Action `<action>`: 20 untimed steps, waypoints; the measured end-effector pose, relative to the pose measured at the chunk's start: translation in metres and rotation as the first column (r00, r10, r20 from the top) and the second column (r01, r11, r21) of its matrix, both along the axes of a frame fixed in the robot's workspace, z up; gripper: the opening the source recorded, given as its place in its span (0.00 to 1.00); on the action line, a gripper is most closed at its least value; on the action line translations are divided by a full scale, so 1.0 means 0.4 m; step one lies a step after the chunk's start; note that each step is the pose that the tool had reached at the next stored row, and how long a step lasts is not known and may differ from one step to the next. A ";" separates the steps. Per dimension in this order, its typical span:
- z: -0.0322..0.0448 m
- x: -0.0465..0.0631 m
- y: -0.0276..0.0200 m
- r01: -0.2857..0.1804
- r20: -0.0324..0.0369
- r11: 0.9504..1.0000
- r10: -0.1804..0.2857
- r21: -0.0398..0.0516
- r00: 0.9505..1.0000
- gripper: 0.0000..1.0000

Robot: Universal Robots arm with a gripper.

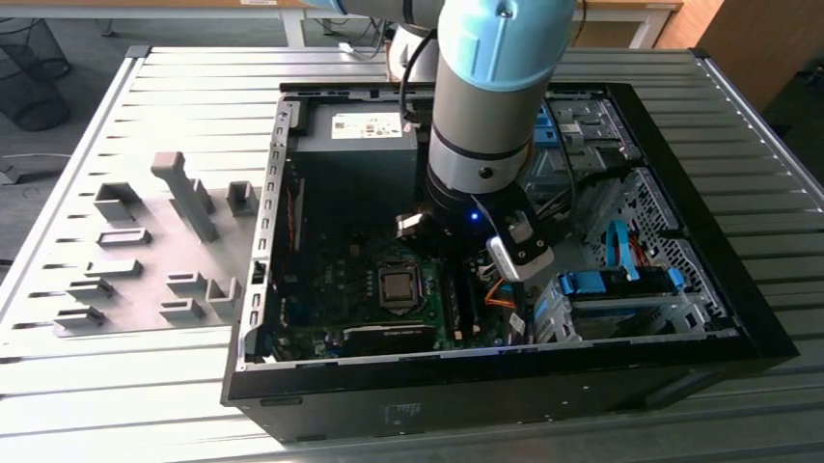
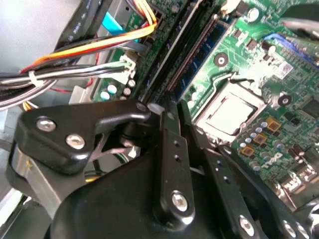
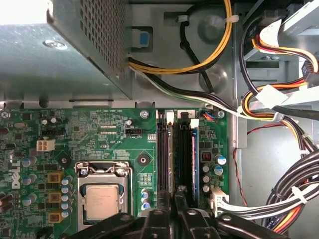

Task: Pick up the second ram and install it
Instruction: 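Insert the second ram into the second slot, then press down the second ram until it locks into place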

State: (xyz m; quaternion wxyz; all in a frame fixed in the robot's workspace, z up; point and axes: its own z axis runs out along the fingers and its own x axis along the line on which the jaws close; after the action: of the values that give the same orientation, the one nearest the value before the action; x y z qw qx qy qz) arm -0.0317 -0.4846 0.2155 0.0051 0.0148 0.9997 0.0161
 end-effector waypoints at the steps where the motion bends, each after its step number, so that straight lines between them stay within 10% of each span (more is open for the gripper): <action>1: 0.000 0.000 0.000 0.000 0.000 1.000 0.000 0.000 1.000 0.21; 11: 0.046 0.000 0.000 0.000 0.000 1.000 0.000 0.000 1.000 0.21; 20: 0.036 0.001 0.000 0.000 0.000 1.000 0.000 0.000 1.000 0.11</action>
State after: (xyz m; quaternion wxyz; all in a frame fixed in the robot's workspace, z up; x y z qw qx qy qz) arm -0.0315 -0.4845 0.2300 0.0051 0.0148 0.9997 0.0162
